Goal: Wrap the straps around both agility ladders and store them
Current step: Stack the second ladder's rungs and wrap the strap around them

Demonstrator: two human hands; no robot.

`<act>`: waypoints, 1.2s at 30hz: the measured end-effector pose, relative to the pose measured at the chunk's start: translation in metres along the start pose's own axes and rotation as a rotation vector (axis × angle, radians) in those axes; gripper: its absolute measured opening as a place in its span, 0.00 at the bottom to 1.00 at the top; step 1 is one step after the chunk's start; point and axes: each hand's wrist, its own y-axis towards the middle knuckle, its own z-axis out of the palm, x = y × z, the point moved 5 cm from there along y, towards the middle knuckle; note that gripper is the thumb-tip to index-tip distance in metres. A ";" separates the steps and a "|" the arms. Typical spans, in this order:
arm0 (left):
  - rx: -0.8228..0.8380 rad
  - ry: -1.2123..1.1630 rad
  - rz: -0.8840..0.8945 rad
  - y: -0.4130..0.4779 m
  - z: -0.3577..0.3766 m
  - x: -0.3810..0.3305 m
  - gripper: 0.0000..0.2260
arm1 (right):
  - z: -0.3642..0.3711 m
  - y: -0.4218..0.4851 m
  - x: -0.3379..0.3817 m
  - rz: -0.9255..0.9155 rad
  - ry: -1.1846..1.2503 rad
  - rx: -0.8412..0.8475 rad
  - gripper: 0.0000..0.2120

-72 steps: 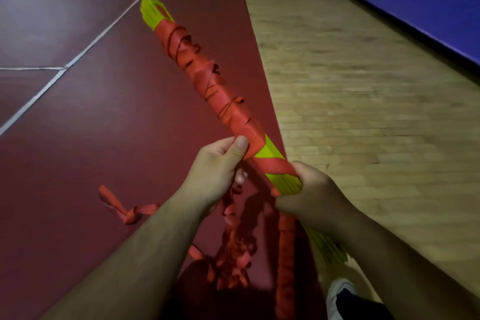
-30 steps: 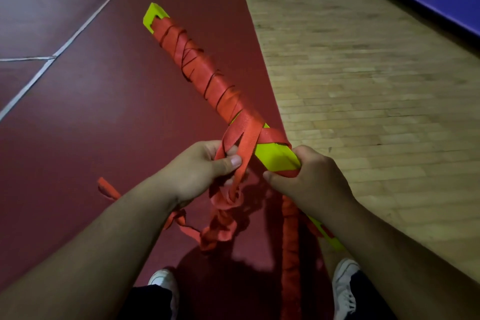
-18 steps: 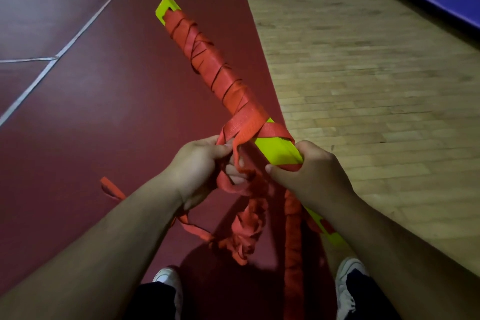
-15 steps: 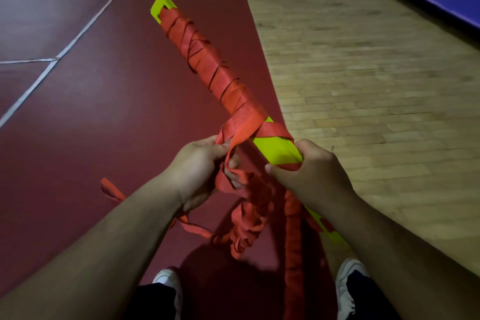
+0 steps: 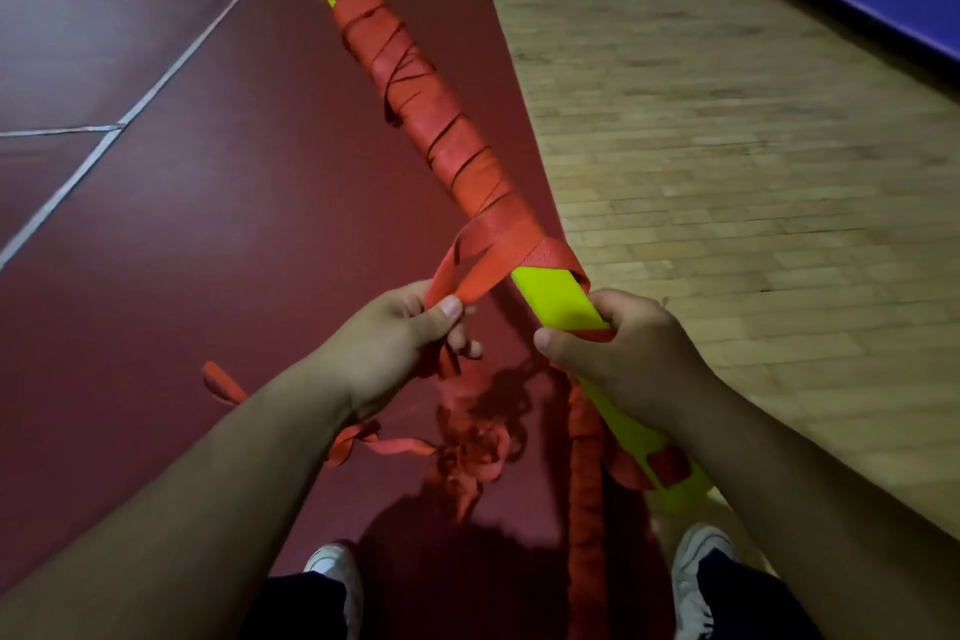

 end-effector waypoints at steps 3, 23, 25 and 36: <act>-0.092 -0.165 -0.076 0.001 0.009 -0.004 0.12 | 0.001 -0.004 0.002 0.026 0.103 0.074 0.12; -0.185 0.232 0.149 -0.002 0.007 -0.029 0.17 | 0.013 -0.003 0.011 0.168 0.433 0.133 0.25; -0.240 0.507 0.262 -0.002 -0.002 -0.031 0.22 | 0.013 -0.002 0.012 0.183 0.426 0.131 0.27; -0.330 0.631 0.379 -0.010 -0.010 -0.036 0.11 | 0.015 0.001 0.009 0.221 0.317 0.098 0.30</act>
